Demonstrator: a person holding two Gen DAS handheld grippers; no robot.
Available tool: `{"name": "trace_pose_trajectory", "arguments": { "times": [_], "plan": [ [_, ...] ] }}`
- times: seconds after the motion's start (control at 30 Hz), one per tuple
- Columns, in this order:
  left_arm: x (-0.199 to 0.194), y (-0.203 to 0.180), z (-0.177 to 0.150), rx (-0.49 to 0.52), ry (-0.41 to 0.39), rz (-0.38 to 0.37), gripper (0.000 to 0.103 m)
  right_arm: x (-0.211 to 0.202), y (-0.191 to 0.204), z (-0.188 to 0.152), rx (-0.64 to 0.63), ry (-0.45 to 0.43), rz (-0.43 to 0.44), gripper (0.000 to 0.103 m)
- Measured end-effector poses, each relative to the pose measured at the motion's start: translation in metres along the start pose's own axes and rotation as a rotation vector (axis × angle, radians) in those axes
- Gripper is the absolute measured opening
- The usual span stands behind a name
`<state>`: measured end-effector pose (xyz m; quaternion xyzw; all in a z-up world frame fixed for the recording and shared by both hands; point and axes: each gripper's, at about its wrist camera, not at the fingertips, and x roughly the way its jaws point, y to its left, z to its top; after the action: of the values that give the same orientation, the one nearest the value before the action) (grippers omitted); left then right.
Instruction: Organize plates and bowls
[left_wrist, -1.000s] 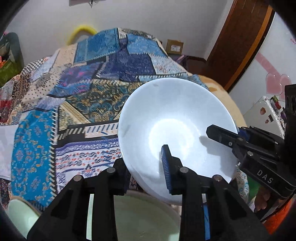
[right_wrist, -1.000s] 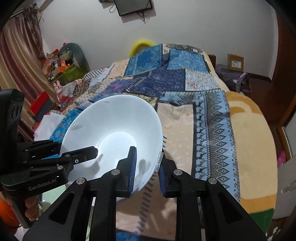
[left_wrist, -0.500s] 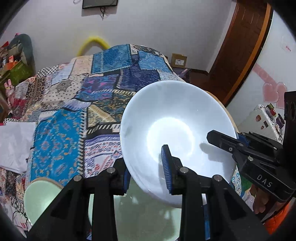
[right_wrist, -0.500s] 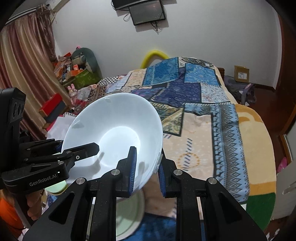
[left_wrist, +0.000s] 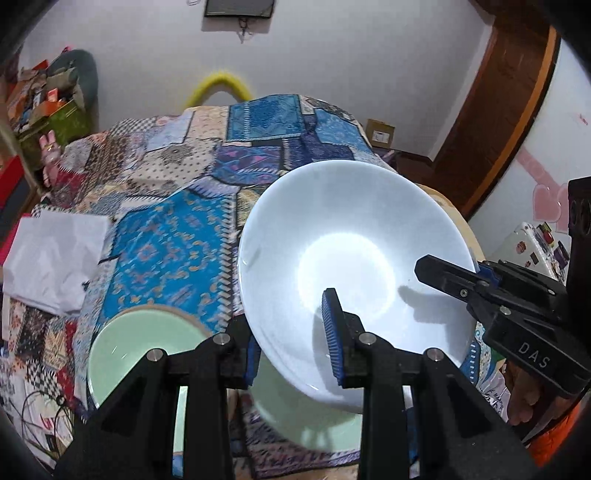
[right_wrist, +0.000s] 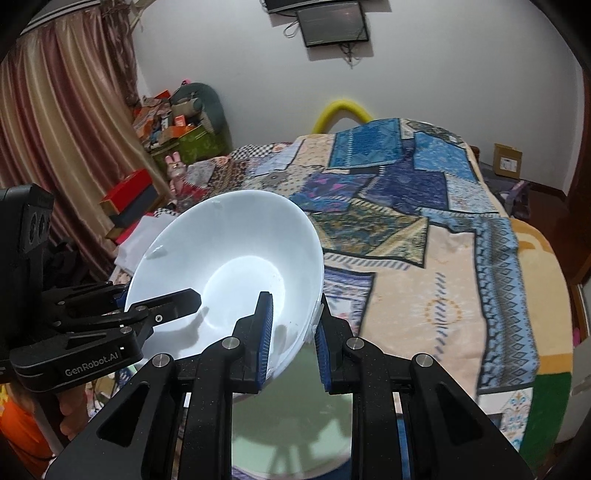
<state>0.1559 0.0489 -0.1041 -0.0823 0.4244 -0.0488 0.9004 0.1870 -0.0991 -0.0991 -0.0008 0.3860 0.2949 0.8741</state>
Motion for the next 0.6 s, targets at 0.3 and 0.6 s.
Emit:
{"name": "trace_pose_trajectory", "arguments": {
  "times": [0.3, 0.6],
  "plan": [
    [-0.021, 0.056, -0.022, -0.086, -0.008, 0.040, 0.030, 0.027, 0.046, -0.005, -0.042, 0.038, 0.061, 0.020],
    [-0.024, 0.108, -0.047, -0.149, 0.023, 0.109, 0.030, 0.064, 0.082, -0.014, -0.048, 0.096, 0.142, 0.020]
  ]
}}
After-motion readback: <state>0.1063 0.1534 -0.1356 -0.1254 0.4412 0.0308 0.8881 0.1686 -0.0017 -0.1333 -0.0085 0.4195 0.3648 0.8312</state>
